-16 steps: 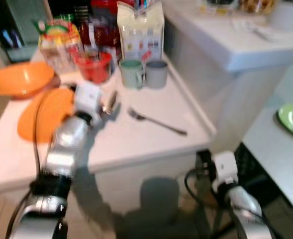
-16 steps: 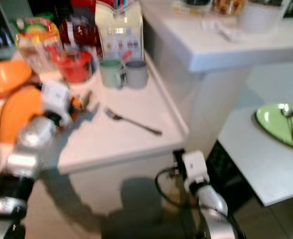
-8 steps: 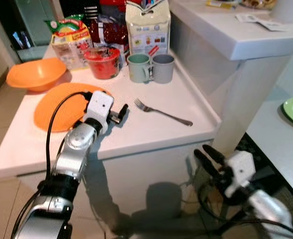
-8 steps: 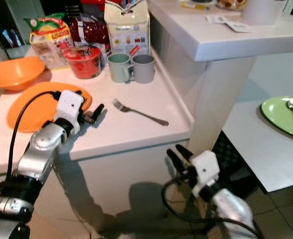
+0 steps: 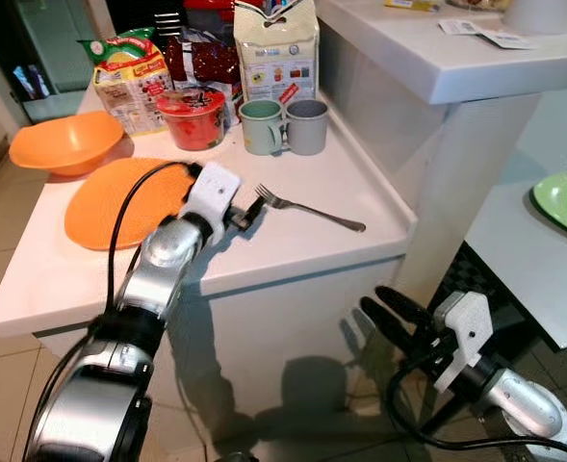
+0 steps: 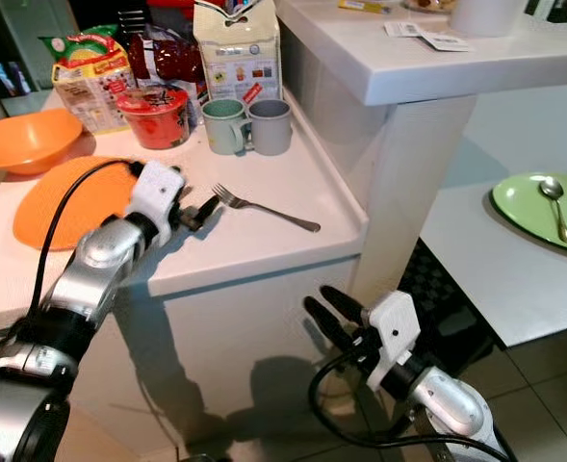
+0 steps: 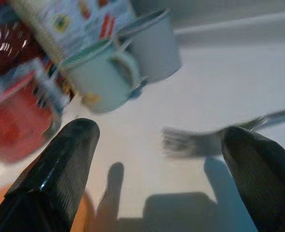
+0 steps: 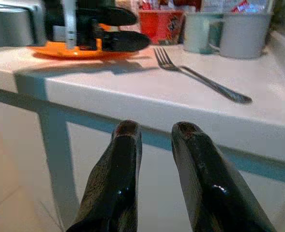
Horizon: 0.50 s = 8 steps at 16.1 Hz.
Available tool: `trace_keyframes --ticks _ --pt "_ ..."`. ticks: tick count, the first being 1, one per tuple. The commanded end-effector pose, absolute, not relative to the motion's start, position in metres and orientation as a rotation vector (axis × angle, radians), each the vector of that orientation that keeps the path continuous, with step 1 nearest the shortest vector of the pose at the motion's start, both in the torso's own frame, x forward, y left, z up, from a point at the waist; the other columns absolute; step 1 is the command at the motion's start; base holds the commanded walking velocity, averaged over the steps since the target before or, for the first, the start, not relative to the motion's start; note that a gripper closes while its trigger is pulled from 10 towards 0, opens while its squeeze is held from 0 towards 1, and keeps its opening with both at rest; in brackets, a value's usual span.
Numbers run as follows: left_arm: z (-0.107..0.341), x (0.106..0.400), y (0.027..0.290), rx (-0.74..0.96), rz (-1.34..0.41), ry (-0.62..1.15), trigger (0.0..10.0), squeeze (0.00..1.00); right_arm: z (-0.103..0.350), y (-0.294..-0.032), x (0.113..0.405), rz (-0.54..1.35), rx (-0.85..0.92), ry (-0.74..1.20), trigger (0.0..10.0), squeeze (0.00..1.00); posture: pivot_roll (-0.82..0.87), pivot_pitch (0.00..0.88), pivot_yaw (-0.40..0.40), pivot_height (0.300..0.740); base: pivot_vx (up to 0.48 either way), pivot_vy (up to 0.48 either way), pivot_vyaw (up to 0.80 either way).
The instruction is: Setting the table
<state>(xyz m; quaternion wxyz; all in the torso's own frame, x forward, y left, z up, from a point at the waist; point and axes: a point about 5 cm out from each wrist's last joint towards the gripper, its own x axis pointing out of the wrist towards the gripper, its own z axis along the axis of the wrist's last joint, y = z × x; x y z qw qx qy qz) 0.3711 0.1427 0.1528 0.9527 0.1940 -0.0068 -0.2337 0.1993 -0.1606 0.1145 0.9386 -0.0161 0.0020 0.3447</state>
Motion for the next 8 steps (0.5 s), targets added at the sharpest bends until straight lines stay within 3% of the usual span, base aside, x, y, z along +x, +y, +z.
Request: trace_keyframes --ticks 1,8 --pt "0.168 0.376 0.139 0.424 -0.514 -0.054 10.0 0.00 0.118 -0.158 0.199 0.722 -0.024 0.006 10.0 0.00 -0.09 0.000 0.099 0.740 0.000 0.000 0.00" --pt "0.188 0.380 0.111 0.540 -0.775 -0.070 10.0 0.00 0.122 -0.145 0.202 0.725 0.016 0.016 10.0 0.00 -0.08 0.000 0.105 0.740 0.000 0.000 0.00"
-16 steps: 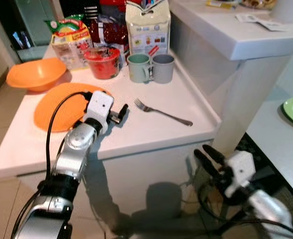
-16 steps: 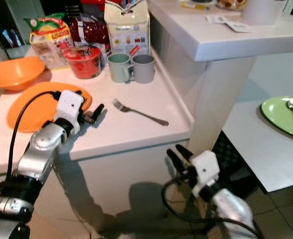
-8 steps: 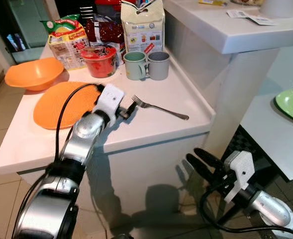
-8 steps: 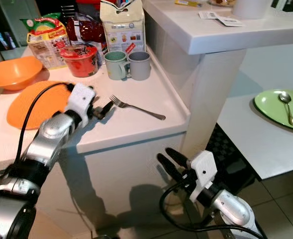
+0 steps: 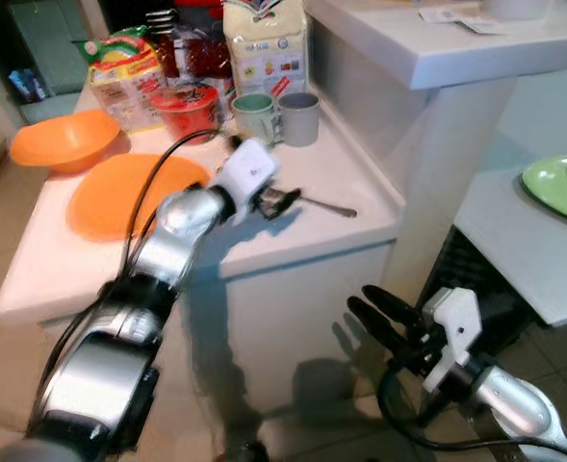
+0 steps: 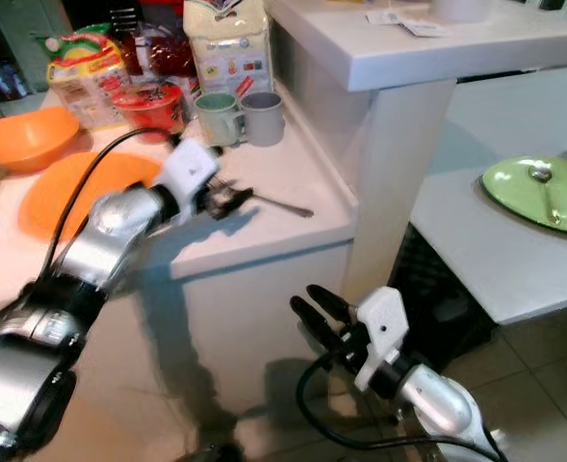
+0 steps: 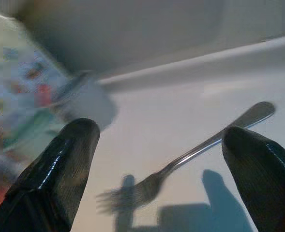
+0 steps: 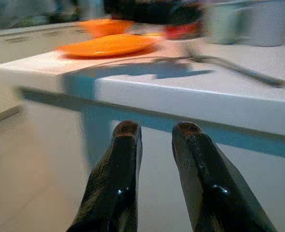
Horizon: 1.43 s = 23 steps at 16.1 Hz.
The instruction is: Setting the table
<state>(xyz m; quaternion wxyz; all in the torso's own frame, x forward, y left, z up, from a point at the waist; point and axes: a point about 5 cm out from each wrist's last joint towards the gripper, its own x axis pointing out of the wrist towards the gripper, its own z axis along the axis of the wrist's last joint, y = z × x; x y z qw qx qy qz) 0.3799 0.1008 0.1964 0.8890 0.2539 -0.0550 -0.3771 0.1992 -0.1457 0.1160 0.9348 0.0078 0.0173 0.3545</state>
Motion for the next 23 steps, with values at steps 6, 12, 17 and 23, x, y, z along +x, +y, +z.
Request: trace_keyframes --ticks 6,12,17,23 --pt "0.186 0.388 0.106 0.547 -0.815 0.001 10.0 0.00 0.126 -0.142 0.200 0.721 0.026 0.012 10.0 0.00 -0.09 0.000 0.116 0.740 0.000 0.000 0.00" --pt "0.182 0.389 0.098 0.565 -0.836 0.002 10.0 0.00 0.122 -0.146 0.201 0.684 0.004 0.029 10.0 0.00 -0.10 0.000 0.118 0.740 0.000 0.000 0.00" --pt "0.175 0.390 0.095 0.592 -0.832 0.030 10.0 0.00 0.117 -0.149 0.202 0.665 0.003 0.048 10.0 0.00 -0.10 0.000 0.126 0.740 0.000 0.000 0.00" --pt "0.176 0.394 0.088 0.472 -0.794 0.068 10.0 0.00 0.116 -0.147 0.197 0.653 0.014 0.052 10.0 0.00 -0.12 0.000 0.141 0.740 0.000 0.000 0.00"
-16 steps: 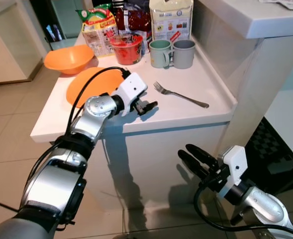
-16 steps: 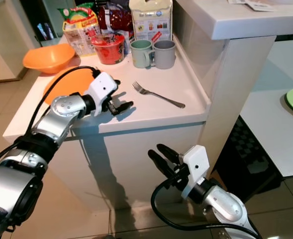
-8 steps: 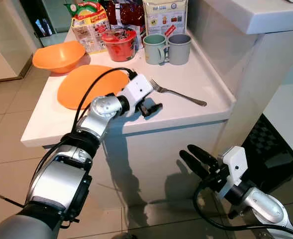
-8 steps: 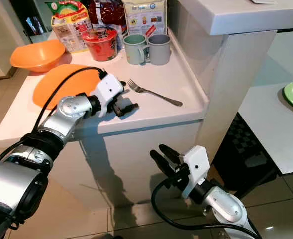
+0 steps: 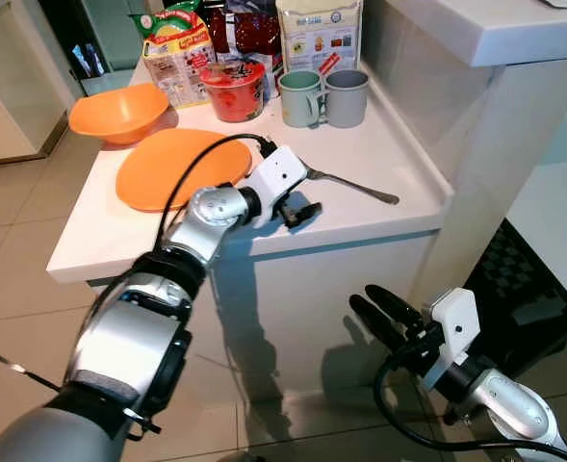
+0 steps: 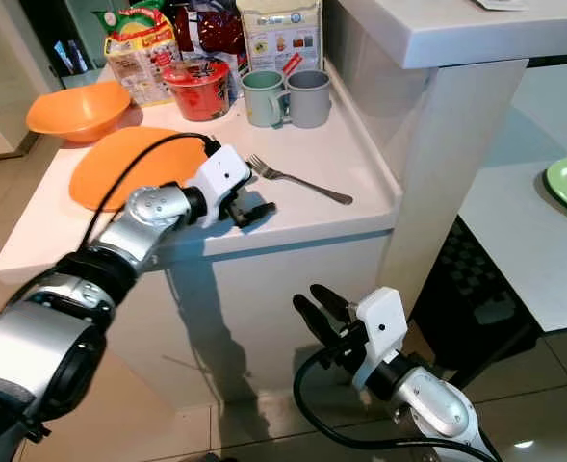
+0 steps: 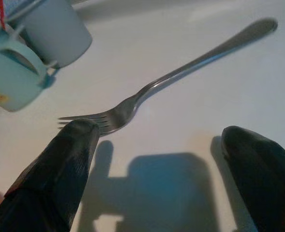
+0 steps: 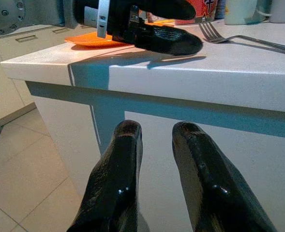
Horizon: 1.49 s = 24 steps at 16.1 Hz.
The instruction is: Setting the table
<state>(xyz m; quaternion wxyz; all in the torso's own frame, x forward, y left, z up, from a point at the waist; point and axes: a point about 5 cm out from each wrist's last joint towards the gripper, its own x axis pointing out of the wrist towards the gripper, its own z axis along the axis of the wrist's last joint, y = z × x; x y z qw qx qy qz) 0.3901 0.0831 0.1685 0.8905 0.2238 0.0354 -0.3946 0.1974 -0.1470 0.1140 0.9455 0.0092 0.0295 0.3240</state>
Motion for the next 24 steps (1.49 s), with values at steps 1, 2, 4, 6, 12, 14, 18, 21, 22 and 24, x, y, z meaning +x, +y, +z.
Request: trace_keyframes --ticks 1,2,4,6,12,14,18,21,22,24 --pt "0.174 0.395 0.088 0.362 -0.764 0.092 10.0 0.00 0.116 -0.147 0.196 0.652 0.016 0.053 10.0 0.00 -0.12 0.000 0.140 0.740 0.000 0.000 0.00" --pt "0.165 0.395 0.088 0.200 -0.708 0.142 10.0 0.00 0.117 -0.147 0.194 0.650 0.019 0.055 10.0 0.00 -0.12 0.000 0.139 0.740 0.000 0.000 0.00" --pt "0.151 0.390 0.083 0.205 -0.702 0.178 10.0 0.00 0.116 -0.146 0.189 0.650 0.022 0.062 10.0 0.00 -0.13 0.000 0.140 0.740 0.000 0.000 0.00" --pt "0.147 0.387 0.078 0.227 -0.723 0.193 10.0 0.00 0.116 -0.145 0.186 0.651 0.027 0.067 10.0 0.00 -0.13 0.000 0.148 0.740 0.000 0.000 0.00" --pt "0.137 0.381 0.054 0.250 -0.775 0.255 10.0 0.00 0.120 -0.142 0.169 0.640 0.053 0.083 10.0 0.00 -0.14 0.046 0.172 0.740 0.000 0.000 0.00" --pt "0.146 0.382 0.044 0.205 -0.783 0.213 10.0 0.00 0.122 -0.143 0.165 0.633 0.049 0.080 10.0 0.00 -0.15 0.054 0.169 0.740 0.000 0.000 0.00" --pt "0.152 0.379 0.031 0.468 -0.880 0.147 10.0 0.00 0.125 -0.143 0.159 0.617 0.043 0.086 10.0 0.00 -0.16 0.076 0.172 0.740 0.000 0.000 0.00" --pt "0.144 0.379 0.037 0.547 -0.863 0.191 10.0 0.00 0.126 -0.142 0.154 0.611 0.045 0.092 10.0 0.00 -0.16 0.088 0.182 0.740 0.000 0.000 0.00" --pt "0.142 0.379 0.040 0.558 -0.846 0.207 10.0 0.00 0.127 -0.142 0.152 0.610 0.046 0.093 10.0 0.00 -0.17 0.094 0.182 0.740 0.000 0.000 0.00" --pt "0.134 0.380 0.048 0.641 -0.809 0.242 10.0 0.00 0.130 -0.142 0.145 0.611 0.048 0.107 10.0 0.00 -0.19 0.119 0.184 0.740 0.000 0.000 0.00"
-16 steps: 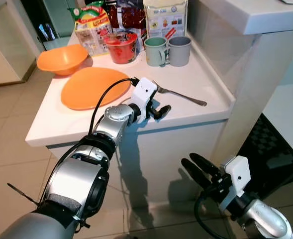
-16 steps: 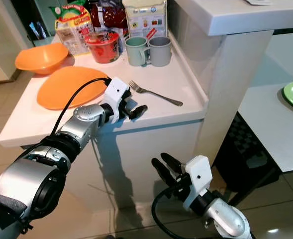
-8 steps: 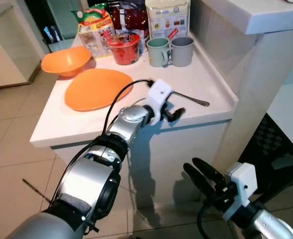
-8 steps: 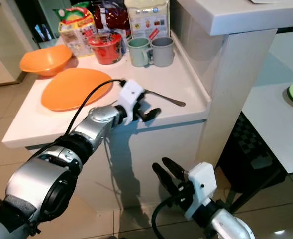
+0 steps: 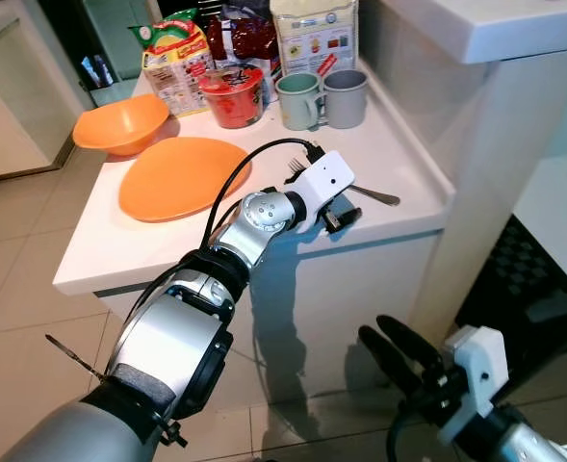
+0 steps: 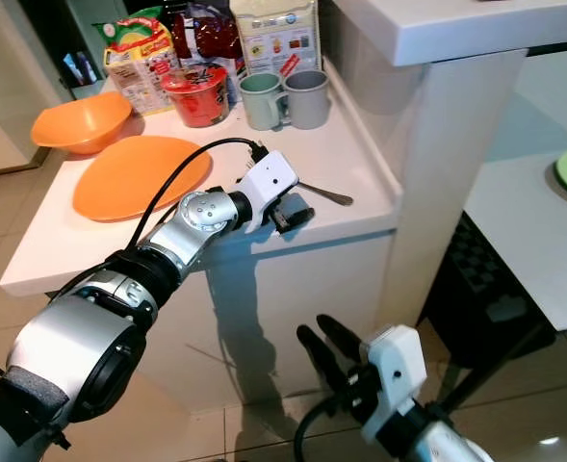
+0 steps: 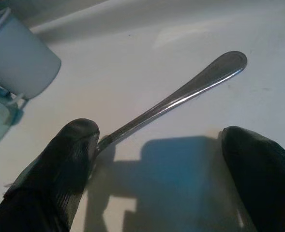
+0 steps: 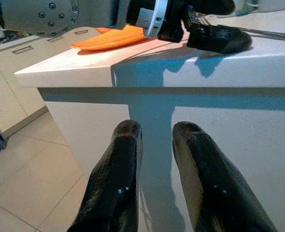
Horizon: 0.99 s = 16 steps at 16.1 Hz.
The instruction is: Setting the table
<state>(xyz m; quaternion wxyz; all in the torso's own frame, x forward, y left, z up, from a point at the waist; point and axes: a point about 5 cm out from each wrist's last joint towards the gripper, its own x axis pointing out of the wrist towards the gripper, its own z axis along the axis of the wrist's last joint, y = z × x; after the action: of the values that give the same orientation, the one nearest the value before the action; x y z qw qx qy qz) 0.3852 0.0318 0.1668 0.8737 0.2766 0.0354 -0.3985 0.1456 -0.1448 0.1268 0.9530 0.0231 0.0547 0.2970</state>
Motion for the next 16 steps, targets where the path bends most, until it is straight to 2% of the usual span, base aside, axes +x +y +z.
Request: trace_keyframes --ticks 1,2,3,4,6,7,11,16 --pt "0.131 0.381 0.055 0.655 -0.775 0.274 10.0 0.00 0.131 -0.144 0.140 0.607 0.048 0.118 10.0 0.00 -0.20 0.131 0.186 0.740 0.000 0.000 0.00" --pt "0.130 0.381 0.056 0.626 -0.758 0.284 10.0 0.00 0.131 -0.144 0.138 0.604 0.047 0.121 10.0 0.00 -0.20 0.134 0.186 0.740 0.000 0.000 0.00" --pt "0.131 0.384 0.059 0.385 -0.670 0.324 10.0 0.00 0.133 -0.145 0.134 0.595 0.049 0.124 10.0 0.00 -0.21 0.139 0.185 0.740 0.000 0.000 0.00" --pt "0.131 0.384 0.058 0.315 -0.648 0.333 10.0 0.00 0.134 -0.145 0.133 0.595 0.051 0.126 10.0 0.00 -0.21 0.141 0.185 0.740 0.000 0.000 0.00" --pt "0.128 0.382 0.051 -0.020 -0.537 0.370 10.0 0.00 0.137 -0.147 0.125 0.597 0.046 0.142 10.0 0.00 -0.23 0.165 0.166 0.740 0.000 0.000 0.00" --pt "0.126 0.380 0.044 -0.100 -0.526 0.381 10.0 0.00 0.139 -0.150 0.121 0.596 0.040 0.149 10.0 0.00 -0.24 0.171 0.164 0.740 0.000 0.000 0.00" --pt "0.119 0.371 0.021 -0.281 -0.510 0.448 10.0 0.00 0.140 -0.152 0.113 0.593 0.034 0.173 10.0 0.00 -0.26 0.179 0.164 0.740 0.000 0.000 0.00" --pt "0.136 0.372 0.002 -0.304 -0.535 0.394 10.0 0.00 0.142 -0.153 0.111 0.580 0.027 0.180 10.0 0.00 -0.27 0.171 0.160 0.740 0.000 0.000 0.00"
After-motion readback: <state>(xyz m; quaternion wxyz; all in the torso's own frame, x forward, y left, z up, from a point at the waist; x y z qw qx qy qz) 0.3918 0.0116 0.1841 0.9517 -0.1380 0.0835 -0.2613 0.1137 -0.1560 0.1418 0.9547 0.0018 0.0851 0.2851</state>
